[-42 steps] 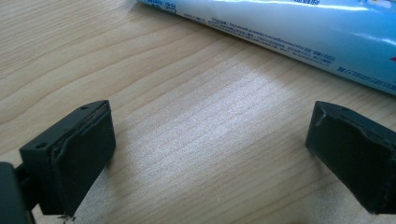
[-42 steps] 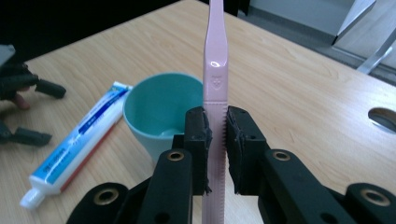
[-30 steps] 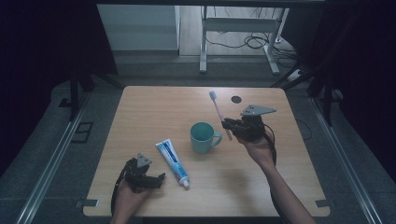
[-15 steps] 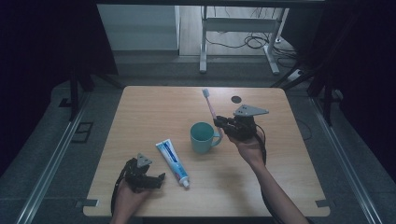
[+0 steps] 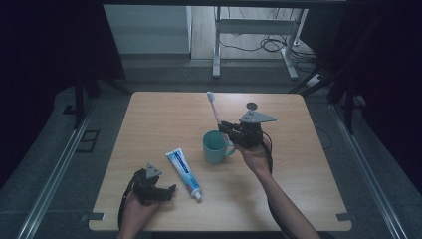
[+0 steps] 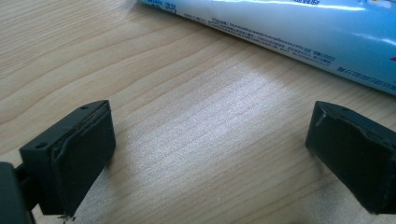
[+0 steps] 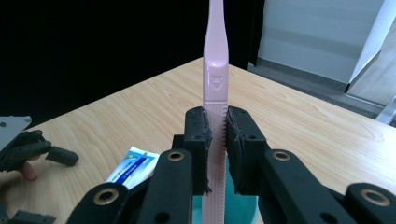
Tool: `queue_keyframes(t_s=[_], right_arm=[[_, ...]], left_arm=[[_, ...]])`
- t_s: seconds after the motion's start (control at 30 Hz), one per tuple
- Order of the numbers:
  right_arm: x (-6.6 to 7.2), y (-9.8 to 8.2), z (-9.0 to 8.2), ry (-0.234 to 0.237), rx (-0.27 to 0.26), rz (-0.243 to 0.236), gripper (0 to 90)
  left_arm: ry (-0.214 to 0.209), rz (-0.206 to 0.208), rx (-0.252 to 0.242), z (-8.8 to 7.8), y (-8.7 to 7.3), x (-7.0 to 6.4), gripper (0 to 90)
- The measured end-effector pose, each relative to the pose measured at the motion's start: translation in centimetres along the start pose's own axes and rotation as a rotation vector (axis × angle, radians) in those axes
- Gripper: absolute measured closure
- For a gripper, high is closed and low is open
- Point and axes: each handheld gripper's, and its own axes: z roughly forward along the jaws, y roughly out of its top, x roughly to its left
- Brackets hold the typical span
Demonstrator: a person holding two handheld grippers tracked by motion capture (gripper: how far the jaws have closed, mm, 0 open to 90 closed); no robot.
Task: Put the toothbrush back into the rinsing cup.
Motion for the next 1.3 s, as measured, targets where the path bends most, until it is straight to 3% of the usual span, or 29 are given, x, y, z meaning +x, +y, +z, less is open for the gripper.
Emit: queue_keyframes(t_s=[0.6, 1.3], right_arm=[[0.4, -2.3, 2.5, 0.010, 0.052, 0.002, 78.6], [-0.2, -3.7, 4.4, 0.034, 0.218, 0.056, 77.8]], left_arm=[[-0.001, -0.004, 0.000, 0.0, 0.0, 0.0, 1.6], [-0.001, -0.004, -0.001, 0.0, 0.0, 0.0, 1.5]])
